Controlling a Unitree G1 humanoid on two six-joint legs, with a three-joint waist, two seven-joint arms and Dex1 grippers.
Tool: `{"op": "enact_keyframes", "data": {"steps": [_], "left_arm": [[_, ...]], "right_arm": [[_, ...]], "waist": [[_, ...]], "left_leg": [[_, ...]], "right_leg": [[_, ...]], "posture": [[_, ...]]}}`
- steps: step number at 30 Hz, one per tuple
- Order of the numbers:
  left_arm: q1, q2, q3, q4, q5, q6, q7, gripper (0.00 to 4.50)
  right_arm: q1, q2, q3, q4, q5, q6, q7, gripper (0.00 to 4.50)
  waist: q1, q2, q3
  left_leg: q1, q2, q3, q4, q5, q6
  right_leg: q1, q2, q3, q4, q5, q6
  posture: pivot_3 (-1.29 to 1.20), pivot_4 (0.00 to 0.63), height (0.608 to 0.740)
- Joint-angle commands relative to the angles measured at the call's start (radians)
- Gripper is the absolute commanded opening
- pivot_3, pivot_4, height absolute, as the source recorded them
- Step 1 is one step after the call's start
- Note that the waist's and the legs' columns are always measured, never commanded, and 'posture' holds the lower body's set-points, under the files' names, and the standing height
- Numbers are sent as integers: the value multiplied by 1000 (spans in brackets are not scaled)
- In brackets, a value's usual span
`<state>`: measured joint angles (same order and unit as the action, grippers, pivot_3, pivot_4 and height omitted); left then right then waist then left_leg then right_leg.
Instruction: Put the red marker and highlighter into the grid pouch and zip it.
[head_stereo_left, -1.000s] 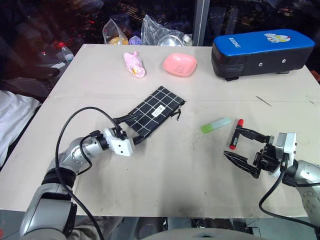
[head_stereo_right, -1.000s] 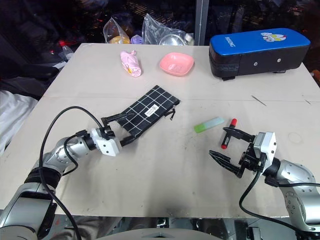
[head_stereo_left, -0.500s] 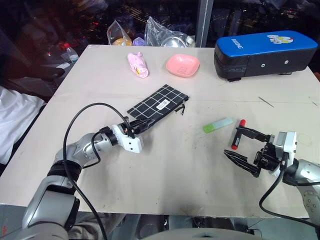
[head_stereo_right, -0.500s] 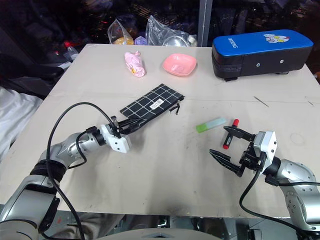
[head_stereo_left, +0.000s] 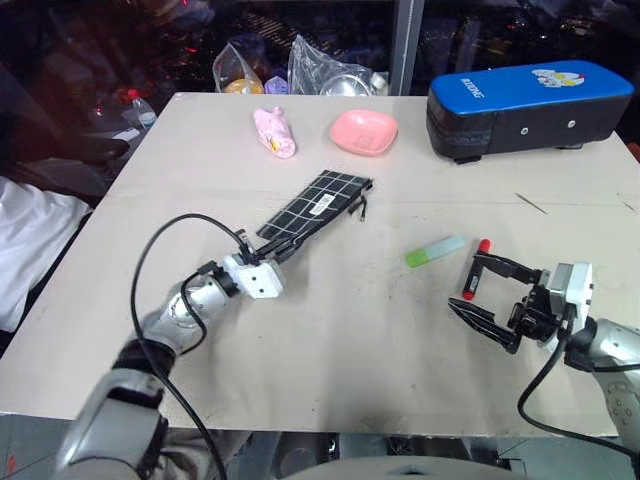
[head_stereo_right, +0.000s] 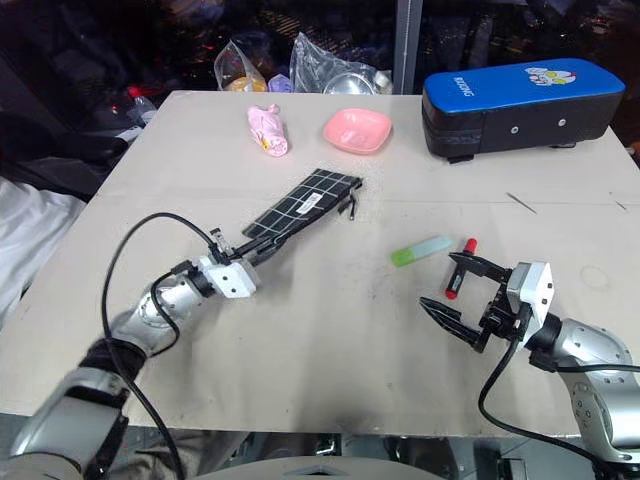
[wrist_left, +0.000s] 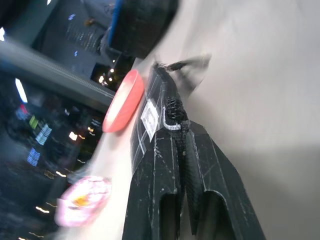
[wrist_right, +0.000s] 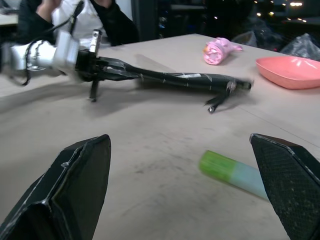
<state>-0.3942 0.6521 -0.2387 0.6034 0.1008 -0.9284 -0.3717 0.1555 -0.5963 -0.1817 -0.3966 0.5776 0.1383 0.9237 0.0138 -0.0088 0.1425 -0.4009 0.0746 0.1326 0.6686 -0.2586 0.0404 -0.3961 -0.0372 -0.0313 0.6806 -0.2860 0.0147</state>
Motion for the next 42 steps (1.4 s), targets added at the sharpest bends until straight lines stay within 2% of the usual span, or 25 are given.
{"op": "enact_keyframes", "data": {"steps": [1, 5, 9, 13, 20, 24, 42], "left_arm": [[19, -8, 57, -257, -271, 220, -118, 93], [65, -25, 74, -486, -414, 442, -188, 93], [92, -53, 89, -615, -485, 597, -233, 93], [104, -77, 97, -656, -456, 648, -261, 93], [113, -132, 106, -683, -429, 687, -293, 93], [117, -149, 109, -688, -413, 696, -306, 93], [121, -178, 128, -690, -382, 714, -349, 93]], "right_arm": [[-54, 17, 5, -48, -38, 26, -97, 4500], [-168, 59, 52, -64, -96, 127, -257, 4500], [-306, 51, 116, -44, -192, 290, -392, 4500], [-477, 70, 153, 17, -186, 476, -453, 4500], [-647, 208, 75, 119, -72, 730, -572, 4500], [-709, 239, 49, 180, -34, 740, -550, 4500], [-765, 152, 101, 274, -90, 693, -438, 4500]], "waist": [[-2, -3, 2], [-11, -3, 2], [-21, -3, 2], [-24, -3, 2], [-23, -3, 2], [-24, -3, 2], [-27, -3, 2]], "left_leg": [[0, 0, 0, 0, 0, -1], [1, 0, 0, 0, 1, -1], [1, 0, 0, 0, 1, -2], [1, 0, -1, 0, 1, -2], [0, 0, -1, -1, 1, -2], [-1, 0, 0, -1, 1, -2], [-1, 0, 0, -2, 1, -2]], "right_leg": [[0, 0, 1, 0, 0, 0], [0, 2, 4, 1, 0, 0], [0, 3, 5, 1, 0, 0], [0, 4, 5, 1, 0, 0], [0, 4, 5, -1, 0, 0], [-1, 3, 5, -1, 0, 0], [-1, 3, 5, -1, 0, 0]], "posture": [[0, 150, 738], [0, 150, 738], [0, 150, 738], [0, 150, 738], [0, 150, 738], [0, 150, 738], [0, 150, 738]]}}
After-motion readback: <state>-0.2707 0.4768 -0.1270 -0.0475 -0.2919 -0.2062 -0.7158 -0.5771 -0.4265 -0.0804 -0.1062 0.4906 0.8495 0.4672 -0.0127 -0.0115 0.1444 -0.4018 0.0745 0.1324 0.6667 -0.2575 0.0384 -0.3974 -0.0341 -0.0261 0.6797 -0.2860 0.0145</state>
